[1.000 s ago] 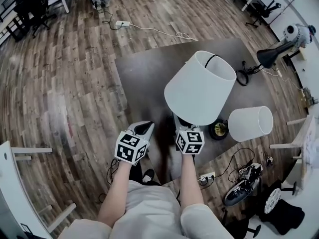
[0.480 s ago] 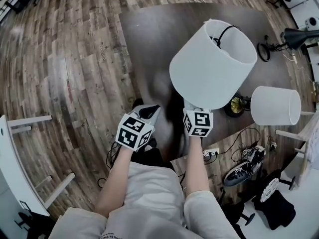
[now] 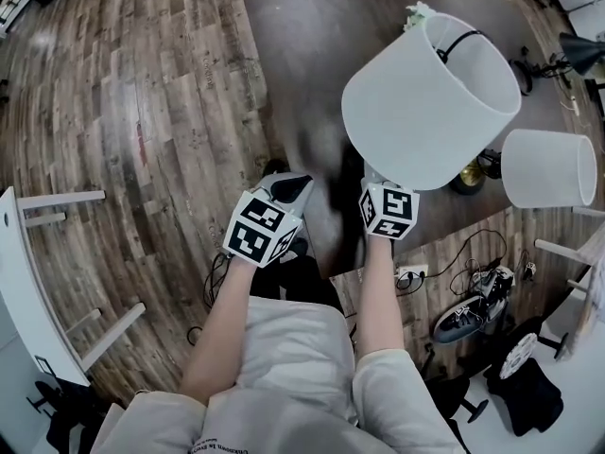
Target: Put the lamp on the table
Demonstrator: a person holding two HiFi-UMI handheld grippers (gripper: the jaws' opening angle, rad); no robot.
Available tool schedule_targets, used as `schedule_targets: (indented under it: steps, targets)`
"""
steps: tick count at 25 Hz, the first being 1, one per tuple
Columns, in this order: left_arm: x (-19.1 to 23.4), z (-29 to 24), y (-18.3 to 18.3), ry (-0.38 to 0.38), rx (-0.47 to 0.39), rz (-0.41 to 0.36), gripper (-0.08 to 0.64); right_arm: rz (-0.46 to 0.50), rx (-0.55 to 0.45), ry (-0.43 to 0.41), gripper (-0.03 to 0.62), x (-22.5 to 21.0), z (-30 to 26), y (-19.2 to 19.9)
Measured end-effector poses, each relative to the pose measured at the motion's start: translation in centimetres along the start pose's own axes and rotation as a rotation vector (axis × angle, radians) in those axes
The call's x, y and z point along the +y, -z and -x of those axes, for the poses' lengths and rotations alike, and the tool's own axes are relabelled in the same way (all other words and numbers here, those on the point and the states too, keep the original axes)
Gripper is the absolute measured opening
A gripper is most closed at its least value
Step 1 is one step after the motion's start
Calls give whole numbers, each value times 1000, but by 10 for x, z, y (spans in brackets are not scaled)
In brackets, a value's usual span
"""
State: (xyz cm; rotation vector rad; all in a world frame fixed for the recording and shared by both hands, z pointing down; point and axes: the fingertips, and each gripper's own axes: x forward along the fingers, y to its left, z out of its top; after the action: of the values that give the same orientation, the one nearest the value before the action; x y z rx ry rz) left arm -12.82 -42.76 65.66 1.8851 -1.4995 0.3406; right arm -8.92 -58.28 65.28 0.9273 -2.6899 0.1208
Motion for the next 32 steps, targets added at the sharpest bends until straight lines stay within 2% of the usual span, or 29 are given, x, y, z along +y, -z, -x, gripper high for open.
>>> schedule_targets:
  steps: [8, 17, 20, 25, 29, 32]
  targets:
    - [6, 16, 9, -48, -59, 7, 1, 25, -40, -17, 178, 6, 6, -1]
    - [5, 34, 22, -91, -95, 7, 1, 7, -66, -21, 175, 5, 12, 0]
    - [0, 39, 33, -121, -72, -34, 1, -27, -93, -23, 172, 4, 14, -4]
    - [-19, 55, 62, -119, -22, -31, 1, -32, -108, -2, 169, 3, 18, -11]
    - [-28, 73, 65, -149, -9, -54, 1, -57, -88, 3, 187, 2, 32, 6]
    - [-38, 76, 65, -131, -18, -67, 1, -62, -40, -8, 160, 10, 59, 28]
